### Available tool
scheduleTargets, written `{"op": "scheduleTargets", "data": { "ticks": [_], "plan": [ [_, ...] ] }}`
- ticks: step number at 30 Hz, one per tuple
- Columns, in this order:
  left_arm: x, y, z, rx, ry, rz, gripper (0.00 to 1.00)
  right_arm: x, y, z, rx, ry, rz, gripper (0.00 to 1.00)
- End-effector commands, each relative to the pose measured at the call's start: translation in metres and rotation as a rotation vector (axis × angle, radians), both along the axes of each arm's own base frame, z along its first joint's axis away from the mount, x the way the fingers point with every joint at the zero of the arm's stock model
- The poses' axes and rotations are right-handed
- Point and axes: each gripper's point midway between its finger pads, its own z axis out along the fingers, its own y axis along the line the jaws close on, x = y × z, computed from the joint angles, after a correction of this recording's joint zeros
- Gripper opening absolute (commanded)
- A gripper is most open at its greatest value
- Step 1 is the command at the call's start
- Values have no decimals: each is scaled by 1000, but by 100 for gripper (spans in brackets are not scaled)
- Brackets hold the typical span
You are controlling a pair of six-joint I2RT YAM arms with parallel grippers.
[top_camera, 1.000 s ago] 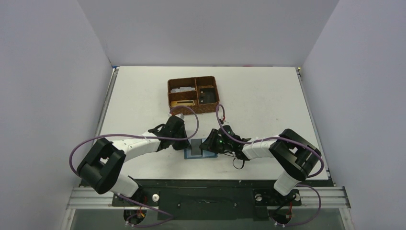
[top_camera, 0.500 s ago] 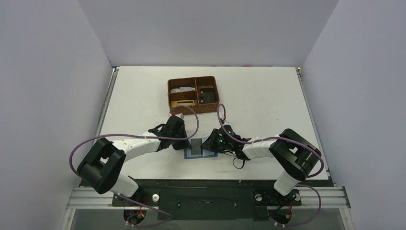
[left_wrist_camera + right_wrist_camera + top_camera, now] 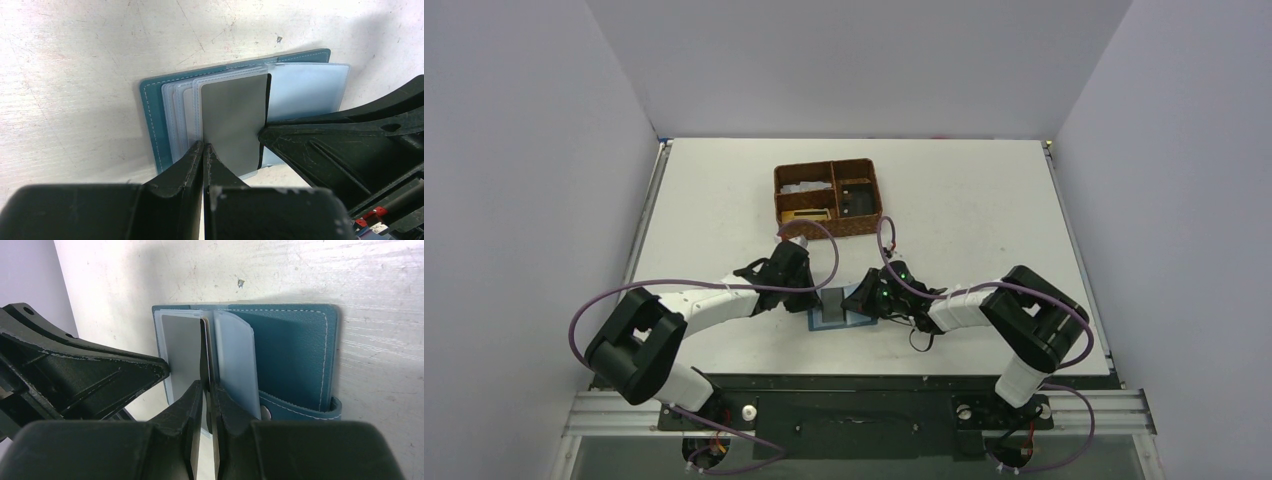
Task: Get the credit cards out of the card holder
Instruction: Remove the credit card from the card holder.
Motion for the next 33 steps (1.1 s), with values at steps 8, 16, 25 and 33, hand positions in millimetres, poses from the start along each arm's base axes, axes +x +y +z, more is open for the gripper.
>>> {"op": "scheduleTargets", "data": {
  "ticks": [8, 16, 25, 33],
  "plan": [
    [-12, 13, -18, 71, 50, 6, 0, 2, 13, 10, 52, -33, 17, 10],
    [-12, 14, -19, 73, 51, 6, 0, 2, 9, 2, 18, -28, 12, 10],
    [-13, 14, -20, 75, 54, 6, 0, 1, 7, -4, 5, -21, 15, 10],
    [-14, 14, -19, 73, 53, 6, 0, 2, 5, -8, -14, -18, 16, 11]
  ]
}}
